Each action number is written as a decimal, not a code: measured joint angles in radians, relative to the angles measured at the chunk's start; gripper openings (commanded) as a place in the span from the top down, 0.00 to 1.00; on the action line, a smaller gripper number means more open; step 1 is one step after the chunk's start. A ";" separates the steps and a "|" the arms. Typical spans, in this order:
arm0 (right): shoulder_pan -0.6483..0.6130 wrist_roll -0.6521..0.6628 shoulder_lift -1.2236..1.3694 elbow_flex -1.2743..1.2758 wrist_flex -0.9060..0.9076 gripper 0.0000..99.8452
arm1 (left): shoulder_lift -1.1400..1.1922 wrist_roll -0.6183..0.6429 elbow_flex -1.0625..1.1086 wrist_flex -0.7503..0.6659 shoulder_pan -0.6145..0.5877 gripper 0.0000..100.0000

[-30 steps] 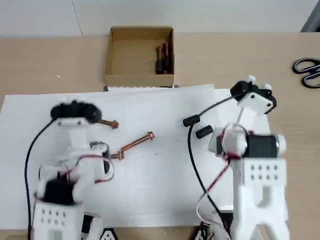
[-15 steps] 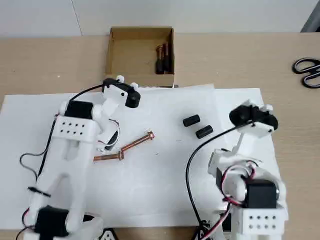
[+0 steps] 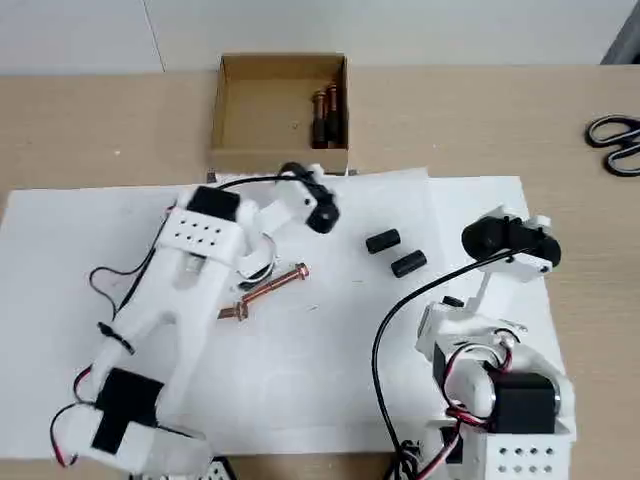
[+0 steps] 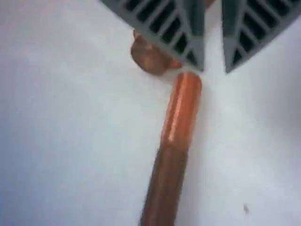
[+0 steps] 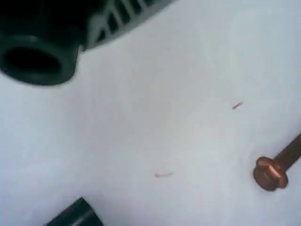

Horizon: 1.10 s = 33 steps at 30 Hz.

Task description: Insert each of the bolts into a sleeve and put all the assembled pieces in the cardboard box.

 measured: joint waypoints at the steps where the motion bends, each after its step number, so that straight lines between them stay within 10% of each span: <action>1: 0.003 0.000 0.000 0.000 0.000 1.00 | 0.018 0.003 -0.025 0.000 0.002 0.92; 33: 0.049 0.000 0.000 0.000 0.000 1.00 | 0.187 0.003 -0.158 -0.018 0.127 0.87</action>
